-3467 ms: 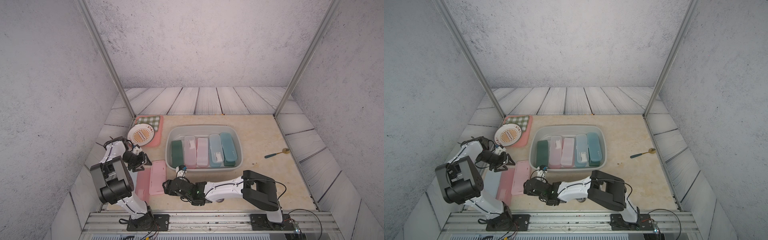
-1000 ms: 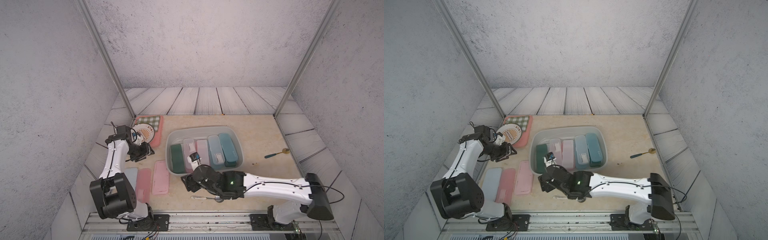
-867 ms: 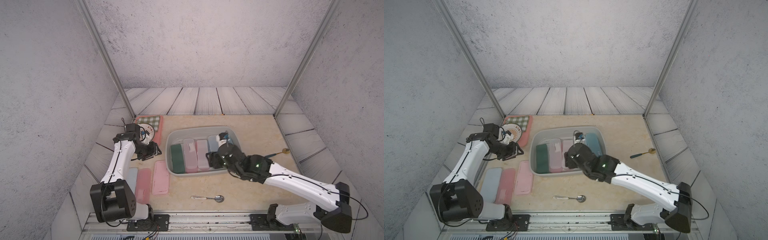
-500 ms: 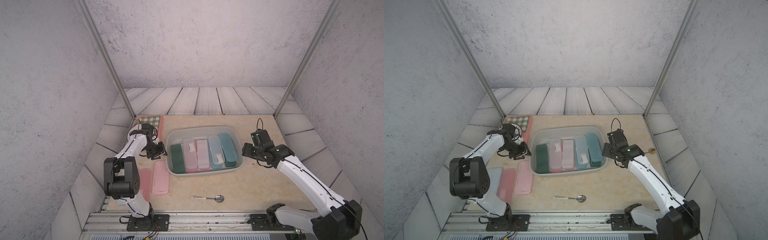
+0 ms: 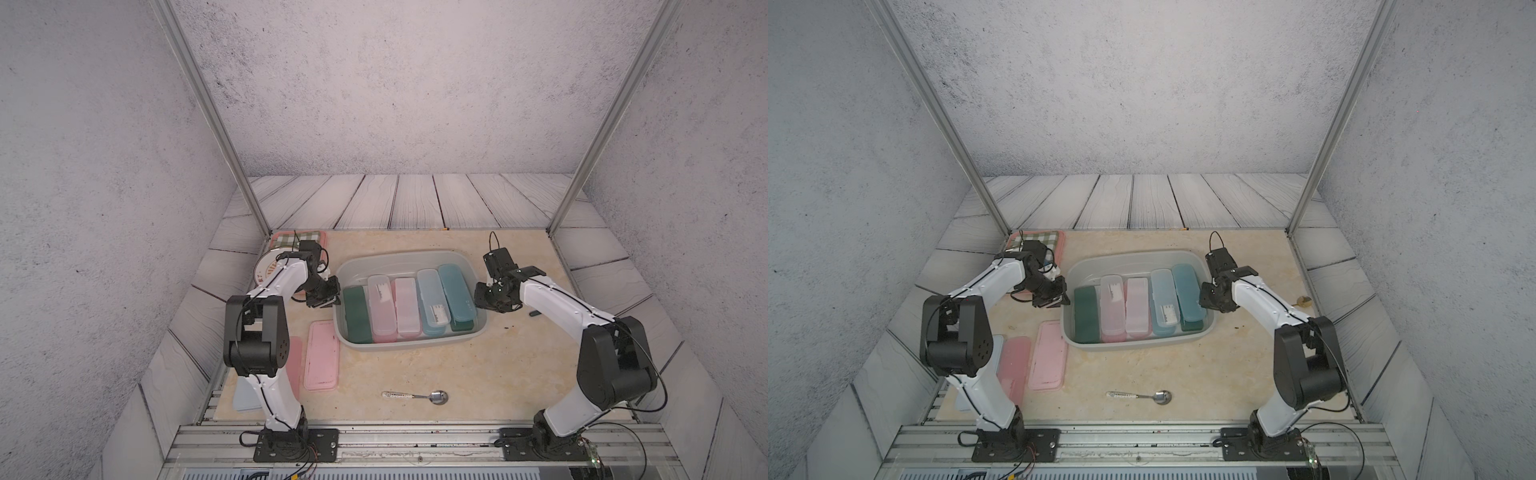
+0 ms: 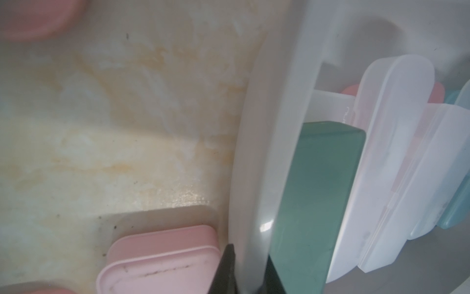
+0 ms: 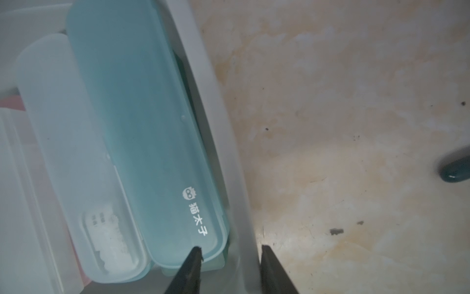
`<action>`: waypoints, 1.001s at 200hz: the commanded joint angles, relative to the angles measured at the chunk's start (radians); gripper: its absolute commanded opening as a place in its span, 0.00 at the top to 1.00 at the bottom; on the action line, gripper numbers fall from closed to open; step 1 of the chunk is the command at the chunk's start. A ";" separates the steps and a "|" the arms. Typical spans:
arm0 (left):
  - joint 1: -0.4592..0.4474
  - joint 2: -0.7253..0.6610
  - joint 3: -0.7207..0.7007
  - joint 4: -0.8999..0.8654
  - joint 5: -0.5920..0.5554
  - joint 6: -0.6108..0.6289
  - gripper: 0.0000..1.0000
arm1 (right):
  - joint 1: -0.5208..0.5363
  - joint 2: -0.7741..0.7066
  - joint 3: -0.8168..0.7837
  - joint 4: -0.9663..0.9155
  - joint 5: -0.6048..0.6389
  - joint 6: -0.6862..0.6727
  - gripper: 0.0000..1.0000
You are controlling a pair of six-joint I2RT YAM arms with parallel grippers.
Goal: Put the pencil case into the storage box
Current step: Move the storage box to the center of the board.
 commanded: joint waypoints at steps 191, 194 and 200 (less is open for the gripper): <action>-0.084 0.130 0.491 -0.155 -0.105 -0.103 0.27 | -0.178 -0.169 0.121 -0.016 -0.094 -0.062 0.38; -0.071 0.105 0.471 -0.166 -0.105 -0.100 0.27 | -0.171 -0.200 0.101 -0.010 -0.111 -0.053 0.38; -0.043 0.058 0.425 -0.183 -0.108 -0.094 0.27 | -0.155 -0.259 0.058 0.003 -0.142 -0.030 0.37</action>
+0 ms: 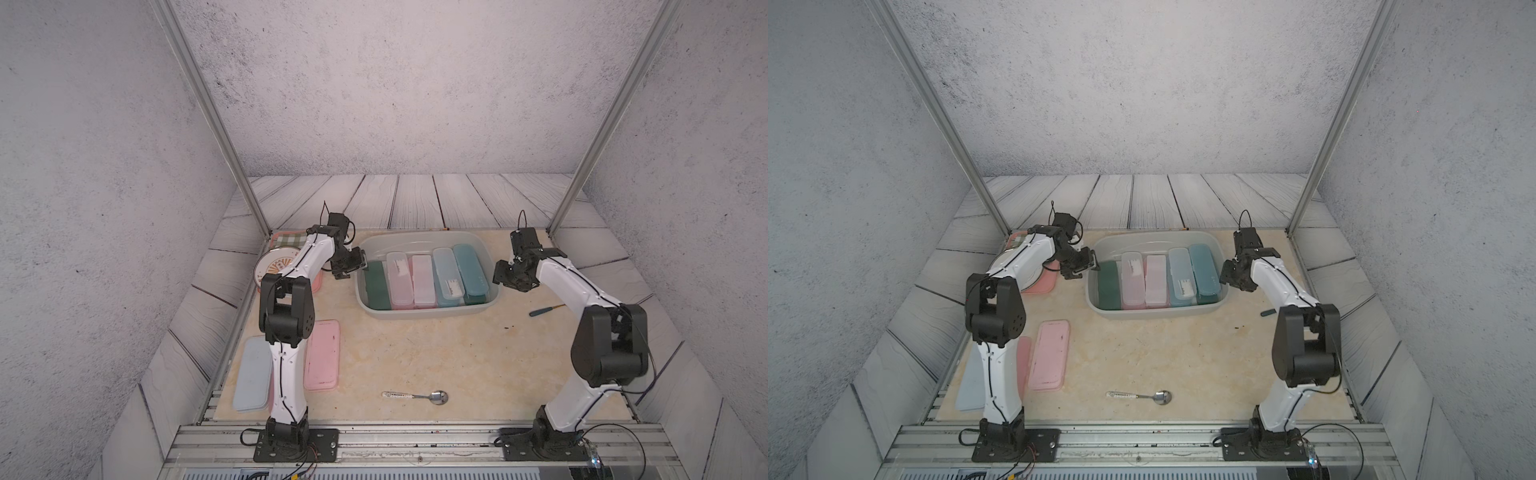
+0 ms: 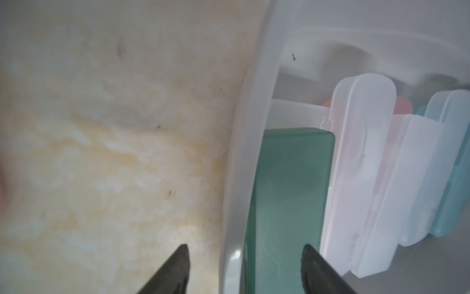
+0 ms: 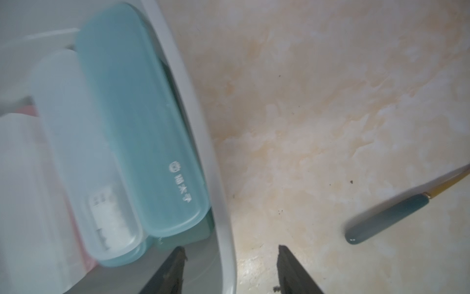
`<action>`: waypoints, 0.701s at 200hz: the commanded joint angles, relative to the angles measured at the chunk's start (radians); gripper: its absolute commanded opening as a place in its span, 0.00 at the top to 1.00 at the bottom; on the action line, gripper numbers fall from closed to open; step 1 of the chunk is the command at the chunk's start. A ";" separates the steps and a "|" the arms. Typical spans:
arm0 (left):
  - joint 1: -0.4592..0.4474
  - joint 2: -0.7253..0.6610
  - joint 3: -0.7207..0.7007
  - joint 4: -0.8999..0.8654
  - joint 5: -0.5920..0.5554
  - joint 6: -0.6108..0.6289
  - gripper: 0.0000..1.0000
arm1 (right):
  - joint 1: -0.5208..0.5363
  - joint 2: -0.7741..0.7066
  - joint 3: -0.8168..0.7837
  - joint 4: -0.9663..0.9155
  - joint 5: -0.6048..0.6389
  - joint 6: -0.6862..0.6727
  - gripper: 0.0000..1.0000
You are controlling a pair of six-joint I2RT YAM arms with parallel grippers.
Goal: Put the pencil case into the storage box
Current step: Move the storage box to the center of the board, then pick up the pencil case from the center of the board.
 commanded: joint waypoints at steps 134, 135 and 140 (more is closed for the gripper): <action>0.336 -0.503 -0.790 -0.096 0.043 0.137 0.40 | 1.135 0.128 -0.349 0.895 0.221 0.752 0.30; 0.336 -0.501 -0.790 -0.096 0.042 0.137 0.40 | 1.135 0.137 -0.344 0.901 0.219 0.754 0.30; 0.337 -0.491 -0.789 -0.088 0.043 0.136 0.40 | 1.135 0.177 -0.328 0.931 0.207 0.760 0.30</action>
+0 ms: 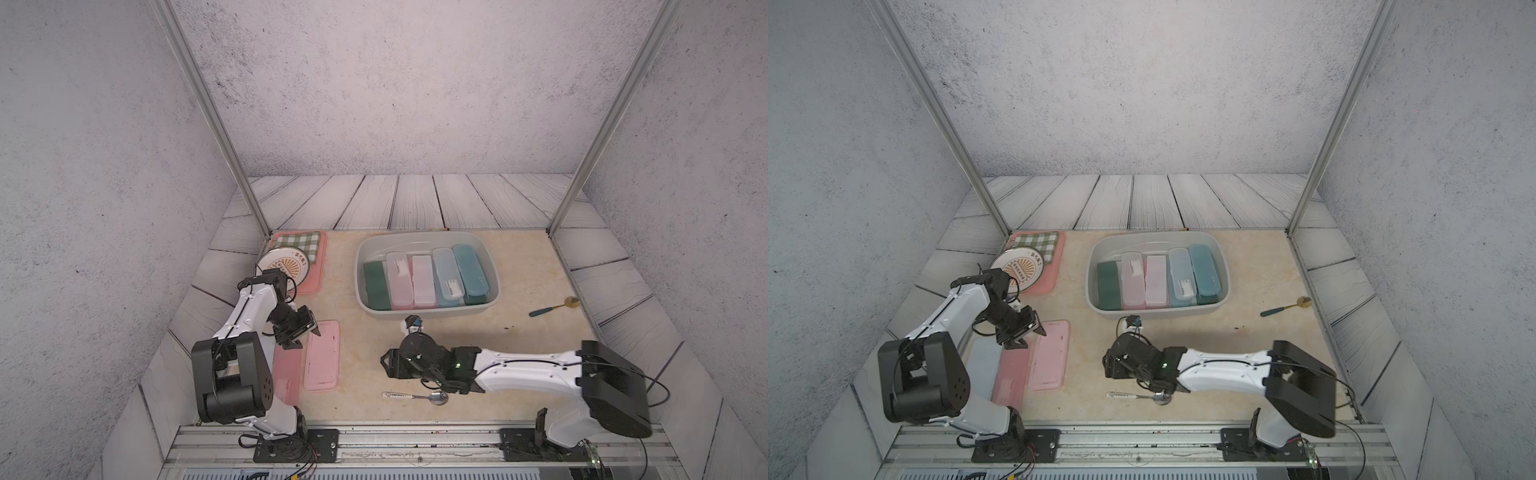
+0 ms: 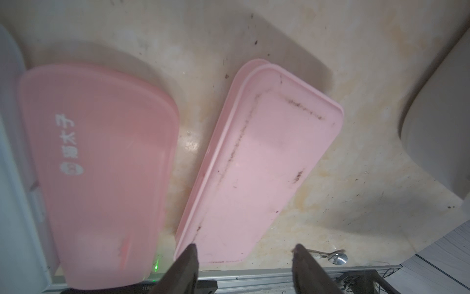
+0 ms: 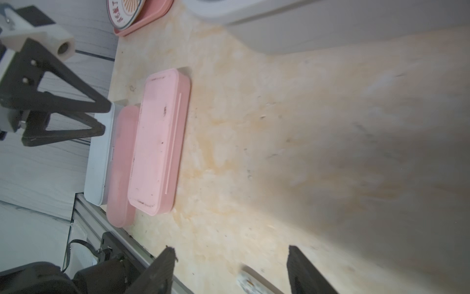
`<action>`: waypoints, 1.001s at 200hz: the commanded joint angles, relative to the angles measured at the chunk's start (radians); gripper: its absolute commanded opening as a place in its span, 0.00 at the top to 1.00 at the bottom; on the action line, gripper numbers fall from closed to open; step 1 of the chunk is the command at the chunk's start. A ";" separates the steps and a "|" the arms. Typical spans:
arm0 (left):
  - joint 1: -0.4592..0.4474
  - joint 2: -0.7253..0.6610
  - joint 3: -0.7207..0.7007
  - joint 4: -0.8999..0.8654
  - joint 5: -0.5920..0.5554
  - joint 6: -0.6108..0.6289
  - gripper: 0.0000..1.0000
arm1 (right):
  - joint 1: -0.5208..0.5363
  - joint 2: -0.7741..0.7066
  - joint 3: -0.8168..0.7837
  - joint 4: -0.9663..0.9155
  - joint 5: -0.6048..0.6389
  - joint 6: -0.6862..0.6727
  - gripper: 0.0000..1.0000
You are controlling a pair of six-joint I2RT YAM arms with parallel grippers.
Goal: Put the pencil case into the storage box
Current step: Pick up the pencil case from the center of the board.
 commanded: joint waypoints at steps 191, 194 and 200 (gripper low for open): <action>-0.001 0.211 -0.159 0.274 0.091 -0.036 0.41 | -0.056 0.687 0.414 0.459 -0.294 0.253 0.24; 0.001 0.212 -0.158 0.271 0.094 -0.033 0.41 | -0.058 0.688 0.408 0.485 -0.301 0.256 0.25; 0.002 0.212 -0.155 0.266 0.098 -0.029 0.41 | -0.063 0.693 0.399 0.546 -0.318 0.262 0.25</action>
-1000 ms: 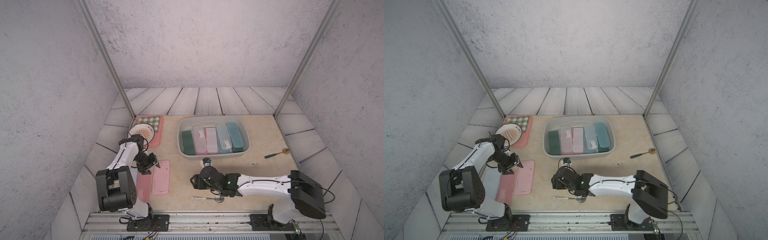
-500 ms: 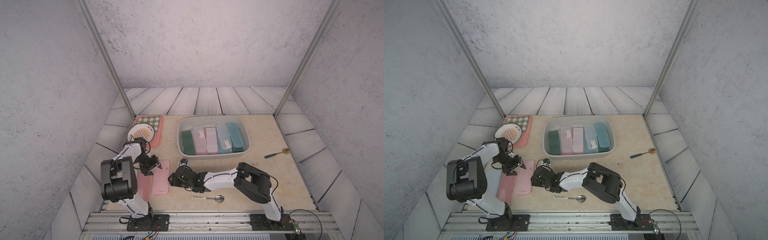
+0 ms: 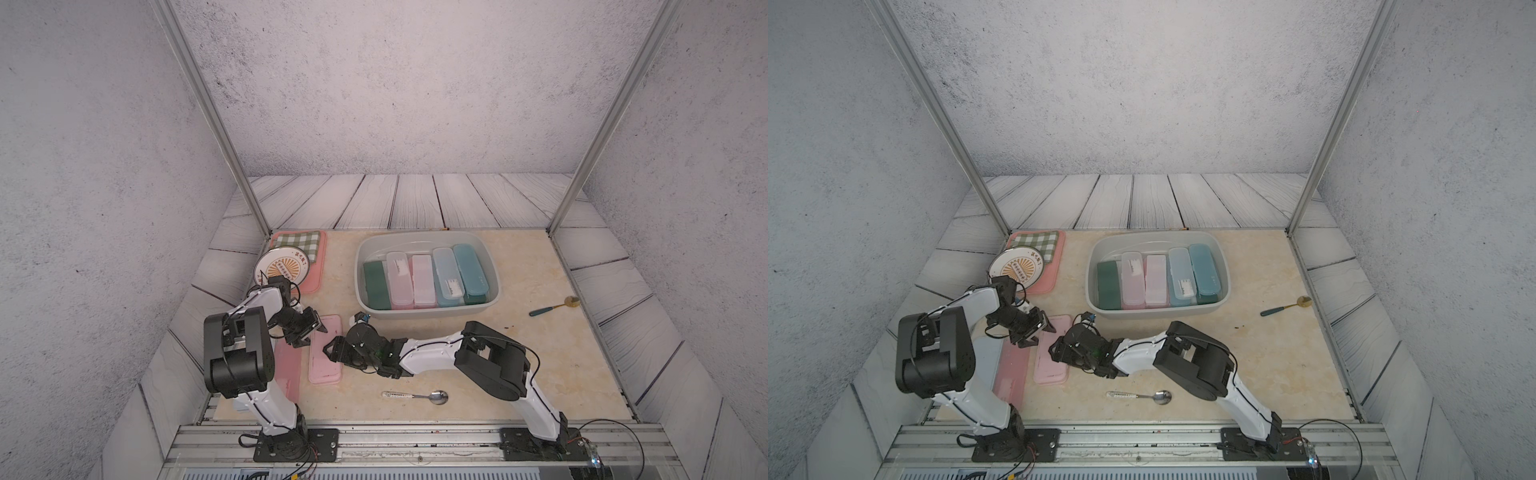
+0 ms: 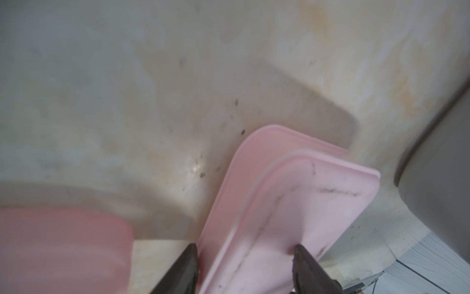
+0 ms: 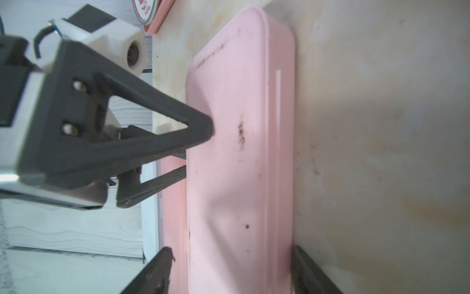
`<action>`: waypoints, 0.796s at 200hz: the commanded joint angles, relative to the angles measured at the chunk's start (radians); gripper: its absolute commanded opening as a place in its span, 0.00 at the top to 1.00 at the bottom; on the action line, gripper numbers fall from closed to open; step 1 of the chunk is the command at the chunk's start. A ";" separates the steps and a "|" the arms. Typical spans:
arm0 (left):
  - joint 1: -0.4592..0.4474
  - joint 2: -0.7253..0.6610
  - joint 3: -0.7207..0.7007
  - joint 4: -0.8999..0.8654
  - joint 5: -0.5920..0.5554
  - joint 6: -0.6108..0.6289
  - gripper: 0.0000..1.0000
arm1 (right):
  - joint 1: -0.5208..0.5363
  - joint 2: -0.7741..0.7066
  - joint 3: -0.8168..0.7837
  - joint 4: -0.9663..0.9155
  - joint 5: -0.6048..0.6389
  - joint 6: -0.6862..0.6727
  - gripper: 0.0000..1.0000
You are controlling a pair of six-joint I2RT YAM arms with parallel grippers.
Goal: Put the pencil case into the storage box
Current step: Pick up the pencil case from the center of the board.
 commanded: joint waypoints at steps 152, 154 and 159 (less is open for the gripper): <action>0.010 -0.027 -0.080 -0.095 0.330 0.075 0.38 | -0.065 -0.032 -0.124 0.233 -0.132 -0.156 0.75; 0.010 -0.025 -0.081 -0.097 0.331 0.076 0.38 | -0.066 -0.033 -0.128 0.238 -0.132 -0.156 0.75; 0.010 -0.024 -0.080 -0.100 0.334 0.078 0.38 | -0.067 -0.036 -0.138 0.251 -0.132 -0.157 0.75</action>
